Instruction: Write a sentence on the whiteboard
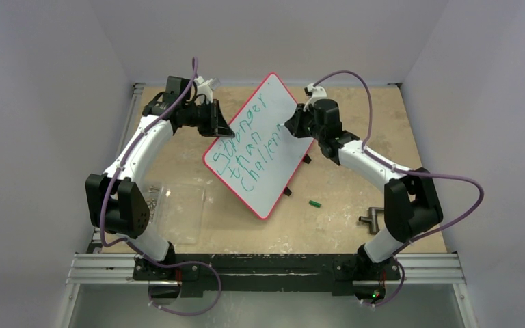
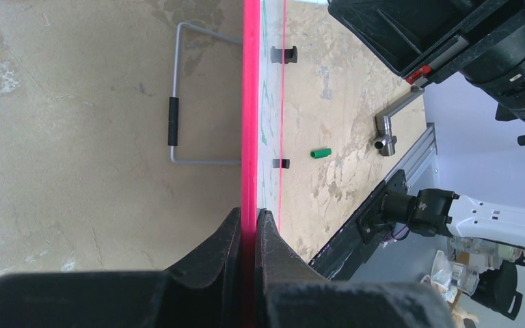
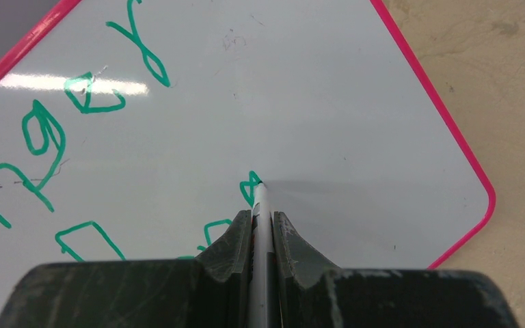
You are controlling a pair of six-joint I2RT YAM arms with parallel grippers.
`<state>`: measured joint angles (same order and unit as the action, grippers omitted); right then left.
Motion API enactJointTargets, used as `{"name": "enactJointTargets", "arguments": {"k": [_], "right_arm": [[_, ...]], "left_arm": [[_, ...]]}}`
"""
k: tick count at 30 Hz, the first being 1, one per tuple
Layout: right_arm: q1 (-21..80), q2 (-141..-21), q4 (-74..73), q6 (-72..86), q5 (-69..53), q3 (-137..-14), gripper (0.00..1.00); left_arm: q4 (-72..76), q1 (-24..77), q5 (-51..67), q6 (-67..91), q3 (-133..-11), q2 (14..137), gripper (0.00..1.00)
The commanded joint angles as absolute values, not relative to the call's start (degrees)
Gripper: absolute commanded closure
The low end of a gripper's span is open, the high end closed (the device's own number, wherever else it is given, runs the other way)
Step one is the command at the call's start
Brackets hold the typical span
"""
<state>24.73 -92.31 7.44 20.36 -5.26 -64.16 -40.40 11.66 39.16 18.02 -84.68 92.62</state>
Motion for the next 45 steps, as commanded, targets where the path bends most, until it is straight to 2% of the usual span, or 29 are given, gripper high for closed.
{"name": "enactJointTargets", "arguments": {"k": [1,18,36,45], "right_arm": [[25.1,-90.1,7.4,20.2,-4.7,-61.6,1.0],[25.1,-85.6,7.8,20.8,-6.0,-52.2,1.0],[25.1,-84.2,6.9,21.4,-10.1,-59.8,1.0],[23.6,-81.2,6.6,19.7,-4.6,-59.8,1.0]], "left_arm": [[-38.8,11.6,34.7,15.6,-85.3,90.2,1.0],[-38.8,11.5,34.5,15.5,-85.3,89.8,1.0],[-39.0,11.5,34.1,15.3,-85.3,89.7,1.0],[-39.1,11.5,33.7,15.2,-85.4,89.6,1.0]]}}
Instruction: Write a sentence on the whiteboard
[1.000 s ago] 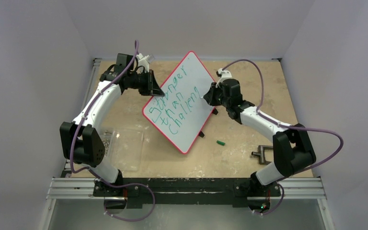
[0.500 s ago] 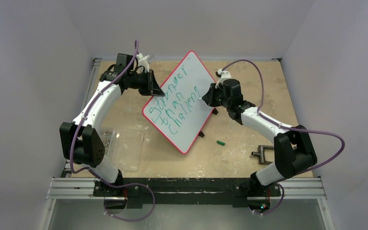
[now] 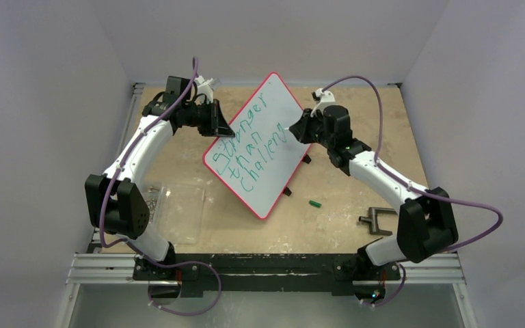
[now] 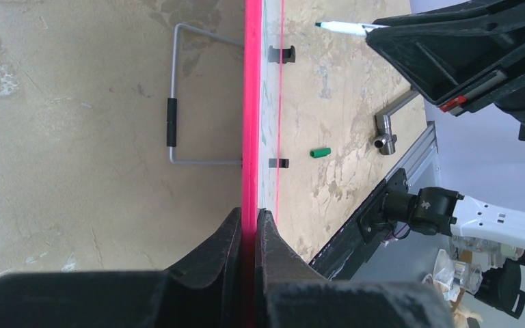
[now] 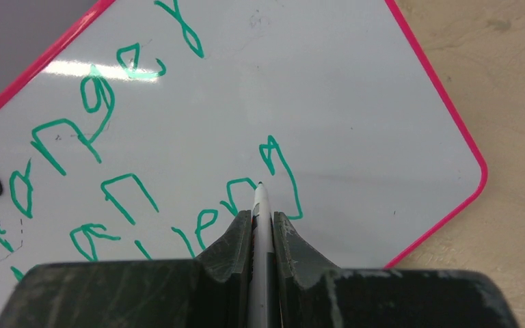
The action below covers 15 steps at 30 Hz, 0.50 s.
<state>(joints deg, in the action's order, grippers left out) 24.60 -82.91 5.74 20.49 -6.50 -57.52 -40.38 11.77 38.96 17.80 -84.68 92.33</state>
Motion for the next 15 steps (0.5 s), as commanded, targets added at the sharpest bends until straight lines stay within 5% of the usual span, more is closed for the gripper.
{"name": "enactJointTargets", "arguments": {"k": [1,15], "right_arm": [[23.3,-81.5,6.7,19.9,-4.8,-60.1,1.0],[22.8,-86.4,8.6,20.8,-5.8,-62.7,1.0]], "left_arm": [[-39.1,11.5,33.7,15.1,-85.4,89.6,1.0],[-39.2,11.5,33.8,15.2,-85.4,89.6,1.0]]}}
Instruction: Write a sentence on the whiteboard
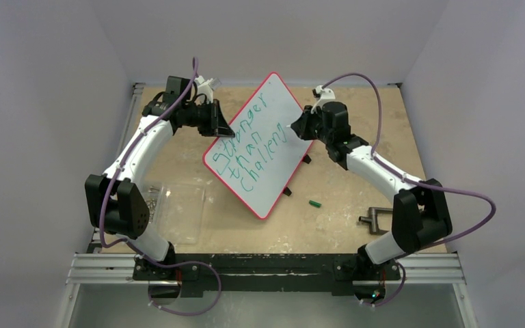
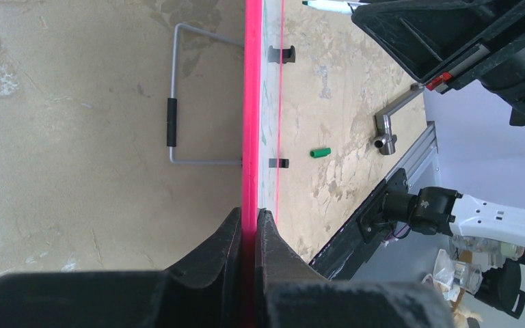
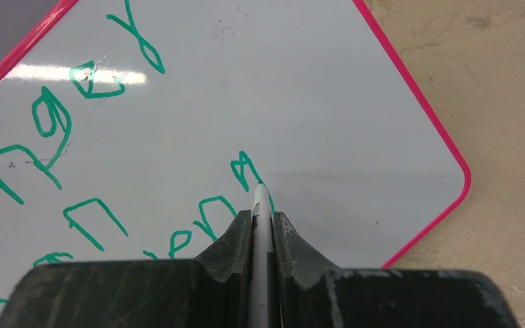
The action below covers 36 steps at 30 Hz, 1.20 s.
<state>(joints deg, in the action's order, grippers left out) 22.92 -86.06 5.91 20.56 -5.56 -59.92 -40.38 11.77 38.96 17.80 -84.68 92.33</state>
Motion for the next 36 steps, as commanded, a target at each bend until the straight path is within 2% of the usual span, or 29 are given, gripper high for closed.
{"name": "enactJointTargets", "arguments": {"k": [1,36], "right_arm": [[22.8,-86.6,8.7,20.8,-5.8,-62.8,1.0],[20.8,-94.1,9.5,21.8,-5.9,-67.6,1.0]], "left_arm": [[-39.1,11.5,33.8,15.2,-85.4,89.6,1.0],[-39.2,11.6,33.8,15.1,-85.4,90.0,1.0]]}}
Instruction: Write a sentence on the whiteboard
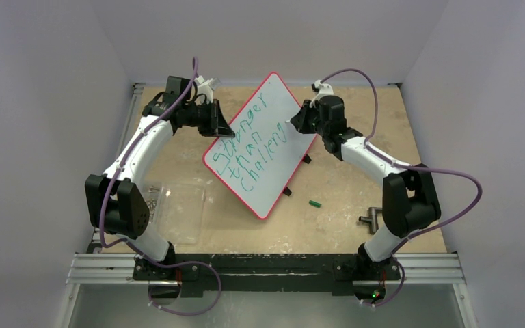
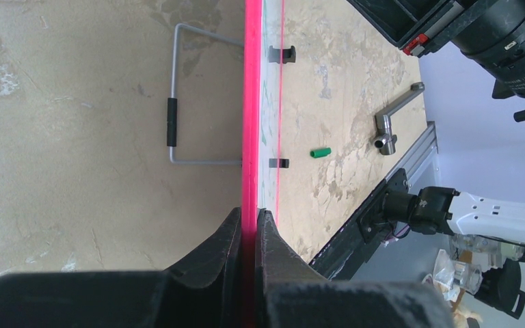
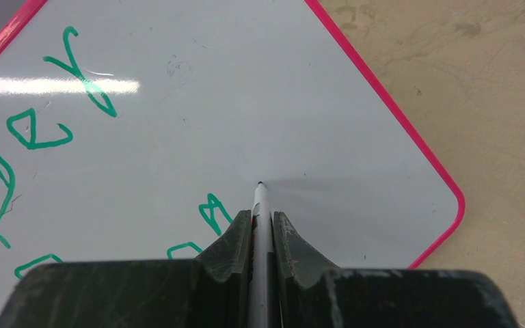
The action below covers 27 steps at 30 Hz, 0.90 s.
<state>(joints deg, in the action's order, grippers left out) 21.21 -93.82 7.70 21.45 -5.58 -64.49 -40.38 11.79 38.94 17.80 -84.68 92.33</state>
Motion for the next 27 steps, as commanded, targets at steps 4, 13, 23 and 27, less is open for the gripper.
{"name": "enactJointTargets", "arguments": {"k": [4,13,23,27], "right_arm": [[20.5,-94.9,9.3,21.8,-5.8,-68.7,1.0],[20.5,-95.8,9.0,21.9,-7.4,-70.4,1.0],[20.6,-93.7,9.2,22.2,-10.1,-67.4,1.0],[20.6,-93.3,9.3,22.5,-10.7,-65.6,1.0]], "left_arm": [[-39.3,11.6,33.8,15.1,-85.4,90.0,1.0],[-39.2,11.6,33.8,15.1,-85.5,90.1,1.0],[-39.2,11.6,33.8,15.1,-85.5,89.9,1.0],[-39.2,11.6,33.8,15.1,-85.5,89.8,1.0]]}}
